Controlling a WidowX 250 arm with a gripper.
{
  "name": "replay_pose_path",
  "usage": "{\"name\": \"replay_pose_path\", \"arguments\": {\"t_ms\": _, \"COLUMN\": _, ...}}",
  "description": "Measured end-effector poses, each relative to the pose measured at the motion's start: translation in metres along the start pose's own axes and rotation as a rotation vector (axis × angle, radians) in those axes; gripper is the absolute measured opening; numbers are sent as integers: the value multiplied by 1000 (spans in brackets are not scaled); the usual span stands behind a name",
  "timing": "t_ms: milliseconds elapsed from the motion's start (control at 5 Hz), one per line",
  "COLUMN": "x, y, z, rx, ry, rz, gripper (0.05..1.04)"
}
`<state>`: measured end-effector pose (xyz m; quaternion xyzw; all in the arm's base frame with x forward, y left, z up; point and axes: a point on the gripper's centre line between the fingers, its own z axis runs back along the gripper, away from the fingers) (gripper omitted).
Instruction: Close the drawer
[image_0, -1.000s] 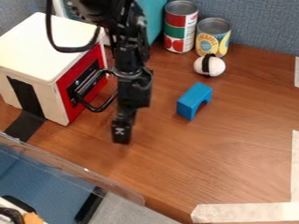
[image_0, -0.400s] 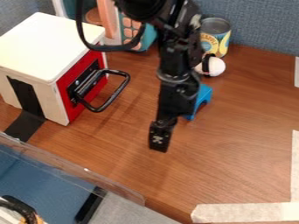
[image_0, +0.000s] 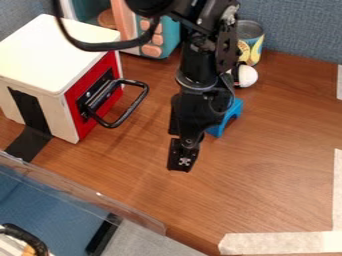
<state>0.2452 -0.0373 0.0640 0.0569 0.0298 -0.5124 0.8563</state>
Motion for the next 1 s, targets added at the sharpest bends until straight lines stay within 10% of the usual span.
{"name": "replay_pose_path", "arguments": {"t_ms": 200, "x": -5, "y": -7, "z": 10, "rx": 5, "ry": -3, "rz": 188, "gripper": 1000}}
{"name": "replay_pose_path", "arguments": {"t_ms": 600, "x": -16, "y": -22, "z": 35, "rx": -35, "ry": -218, "rz": 458, "gripper": 1000}}
{"name": "replay_pose_path", "arguments": {"t_ms": 1000, "x": -37, "y": -32, "z": 52, "rx": 11, "ry": -275, "rz": 605, "gripper": 1000}}
